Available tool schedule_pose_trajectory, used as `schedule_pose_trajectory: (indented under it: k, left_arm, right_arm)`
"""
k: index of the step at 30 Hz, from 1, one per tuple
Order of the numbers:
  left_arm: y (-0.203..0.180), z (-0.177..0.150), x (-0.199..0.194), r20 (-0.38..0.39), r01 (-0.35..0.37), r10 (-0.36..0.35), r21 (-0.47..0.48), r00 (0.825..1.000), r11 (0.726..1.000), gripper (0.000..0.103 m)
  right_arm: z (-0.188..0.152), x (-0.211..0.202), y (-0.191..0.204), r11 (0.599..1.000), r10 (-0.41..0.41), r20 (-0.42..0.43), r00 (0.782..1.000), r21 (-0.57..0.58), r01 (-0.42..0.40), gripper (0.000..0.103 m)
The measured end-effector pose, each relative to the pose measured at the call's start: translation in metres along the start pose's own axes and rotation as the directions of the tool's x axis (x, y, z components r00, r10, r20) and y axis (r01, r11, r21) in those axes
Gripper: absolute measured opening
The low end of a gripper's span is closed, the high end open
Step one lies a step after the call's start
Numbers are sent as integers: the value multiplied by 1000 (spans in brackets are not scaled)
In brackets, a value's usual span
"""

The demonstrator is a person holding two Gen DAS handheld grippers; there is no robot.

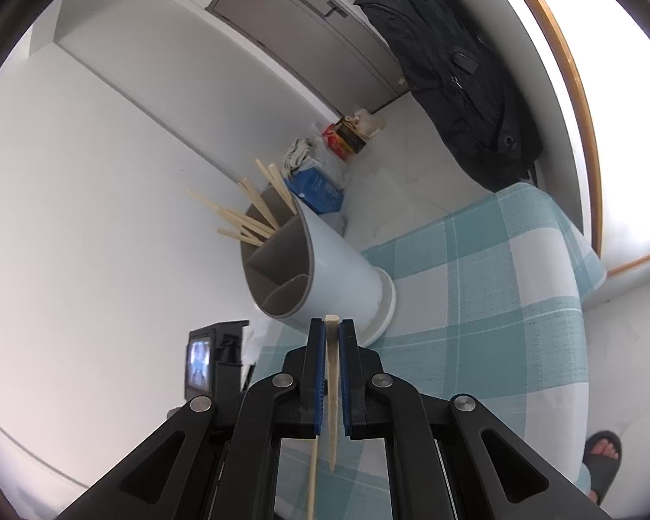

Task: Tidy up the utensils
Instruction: 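Close the left gripper on the other chopstick while the right gripper lifts its chopstick, then carry both held chopsticks above the white utensil holder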

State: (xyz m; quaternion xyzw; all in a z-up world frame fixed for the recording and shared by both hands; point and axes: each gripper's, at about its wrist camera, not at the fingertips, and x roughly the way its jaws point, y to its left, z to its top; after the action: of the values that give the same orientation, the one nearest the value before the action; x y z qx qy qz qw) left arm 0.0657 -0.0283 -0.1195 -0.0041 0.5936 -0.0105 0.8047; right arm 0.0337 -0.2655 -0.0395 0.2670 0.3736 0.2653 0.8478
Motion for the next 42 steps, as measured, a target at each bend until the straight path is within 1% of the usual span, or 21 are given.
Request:
schedule_pose_trajectory:
  k: [1,3,6,9,12,14,16,18,19,21,22,24,26,29,31,32,36,42]
  left_arm:
    - [-2,1,1,-11,8,-8,0,1000,1000,7]
    - [-1,4,2,-28,18,-19,-19,999,1000,4]
    - [6,5,2,-31,58,-60,-67,998,996,3]
    - [13,5,3,-13,100,-101,-76,995,992,3]
    - [16,4,1,-5,122,-123,-99,992,988,3]
    - [17,4,-1,13,117,-117,-110,993,987,3]
    - [18,1,-11,62,144,-137,-119,989,982,3]
    - [17,-2,-23,111,147,-133,-122,985,982,3]
    - [17,-4,-30,138,156,-139,-123,981,980,3]
    - [21,-10,-49,214,173,-143,-126,966,977,3]
    - [20,-11,-56,238,176,-142,-128,961,976,3]
    - [23,-14,-71,294,196,-153,-125,943,973,3]
    - [16,-16,-79,313,184,-142,-109,939,977,3]
    - [18,-17,-93,358,196,-152,-90,921,976,3]
    - [29,-16,-97,386,209,-161,-87,908,974,3]
    - [30,-18,-102,406,226,-173,-86,897,970,3]
    - [38,-21,-114,459,247,-187,-74,869,966,2]
    - [36,-28,-131,510,234,-185,-34,840,972,2]
  right_arm:
    - [0,-2,3,1000,-2,5,1000,-12,2,5]
    - [-1,-3,5,999,-14,13,1000,-31,14,5]
    - [-2,-6,6,999,-19,21,1000,-34,20,5]
    - [-2,-6,7,999,-26,27,999,-32,27,5]
    - [-3,-6,10,998,-38,31,999,-44,39,5]
    - [-5,-5,12,997,-51,36,998,-64,53,5]
    - [-7,-5,15,995,-61,37,997,-81,64,5]
    - [-10,-4,18,993,-64,36,997,-97,67,5]
    - [-12,-5,21,991,-70,40,997,-110,74,5]
    - [-14,-5,25,989,-68,48,996,-126,74,5]
    - [-15,-5,27,989,-63,54,997,-127,70,5]
    - [-16,-3,30,990,-59,56,997,-124,66,5]
    - [-17,-1,34,989,-66,53,996,-126,72,5]
    - [-19,1,42,985,-79,56,995,-146,87,5]
    - [-19,2,47,985,-76,54,996,-153,83,5]
    - [-20,3,50,984,-77,51,996,-156,85,5]
    - [-20,10,63,976,-97,33,995,-194,102,5]
    - [-20,11,81,955,-120,34,992,-268,124,5]
